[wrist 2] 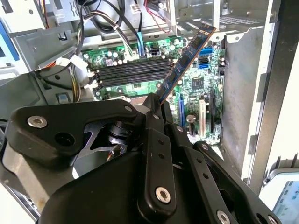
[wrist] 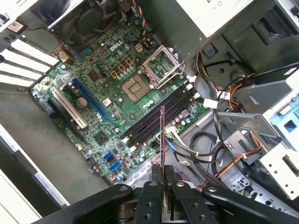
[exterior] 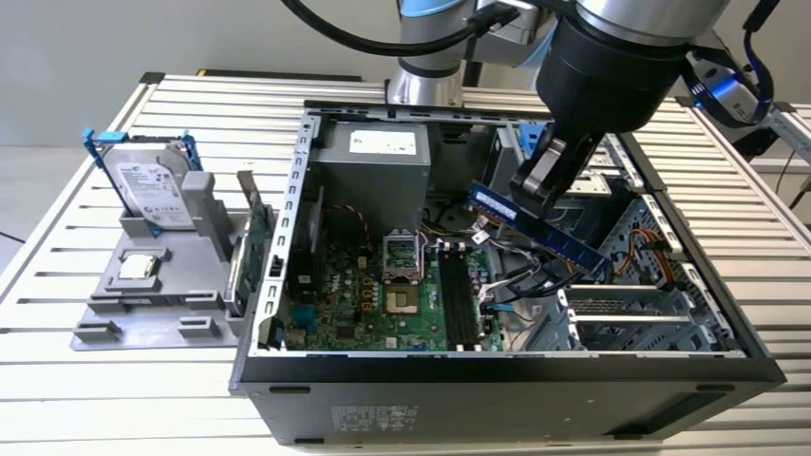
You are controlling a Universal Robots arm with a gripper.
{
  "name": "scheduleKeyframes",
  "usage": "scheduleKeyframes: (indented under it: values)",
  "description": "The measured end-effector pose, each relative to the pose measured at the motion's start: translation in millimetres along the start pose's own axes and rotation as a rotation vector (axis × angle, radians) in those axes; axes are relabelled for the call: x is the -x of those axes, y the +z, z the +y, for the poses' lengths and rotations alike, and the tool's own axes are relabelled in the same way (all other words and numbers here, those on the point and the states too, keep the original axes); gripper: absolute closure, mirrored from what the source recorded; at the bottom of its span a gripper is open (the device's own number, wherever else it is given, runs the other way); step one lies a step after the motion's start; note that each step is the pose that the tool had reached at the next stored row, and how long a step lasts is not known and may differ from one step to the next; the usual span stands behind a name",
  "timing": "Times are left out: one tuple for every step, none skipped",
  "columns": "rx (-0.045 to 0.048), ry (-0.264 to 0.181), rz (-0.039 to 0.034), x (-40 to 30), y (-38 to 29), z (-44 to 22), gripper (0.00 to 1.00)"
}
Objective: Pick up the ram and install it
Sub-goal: 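Insert the ram into the slot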
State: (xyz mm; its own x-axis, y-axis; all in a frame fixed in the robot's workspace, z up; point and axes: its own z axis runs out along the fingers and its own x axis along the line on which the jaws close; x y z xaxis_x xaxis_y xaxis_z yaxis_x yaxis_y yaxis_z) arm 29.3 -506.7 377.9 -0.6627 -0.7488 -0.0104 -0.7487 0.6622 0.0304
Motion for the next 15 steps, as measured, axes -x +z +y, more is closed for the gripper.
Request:
scheduleKeyframes:
  values:
    - [0.0, 0.003, -0.0001, 0.0, 0.0, 0.0, 1.0]
    - [0.0, 0.006, -0.0002, 0.0, 0.0, 0.0, 1.0]
    - [-0.0001, 0.009, -0.0003, 0.0, 0.0, 0.0, 1.0]
    - [-0.0001, 0.012, -0.0004, 0.0, 0.0, 0.0, 1.0]
    - [-0.0002, 0.015, -0.0005, 0.0, 0.0, 0.0, 1.0]
    - [-0.0002, 0.019, -0.0006, 0.0, 0.0, 0.0, 1.0]
    - [-0.0002, 0.022, -0.0007, 0.0, 0.0, 0.0, 1.0]
    - [-0.0002, 0.025, -0.0008, 0.0, 0.0, 0.0, 1.0]
    - [-0.0002, 0.028, -0.0009, 0.0, 0.0, 0.0, 1.0]
    - [-0.0003, 0.031, -0.001, 0.0, 0.0, 0.0, 1.0]
    - [-0.0003, 0.033, -0.001, 0.0, 0.0, 0.0, 1.0]
    - [-0.0003, 0.035, -0.0011, 0.0, 0.0, 0.0, 1.0]
    - [-0.0003, 0.038, -0.0012, 0.0, 0.0, 0.0, 1.0]
    - [-0.0003, 0.04, -0.0013, 0.0, 0.0, 0.0, 1.0]
    - [-0.0004, 0.043, -0.0013, 0.0, 0.0, 0.0, 1.0]
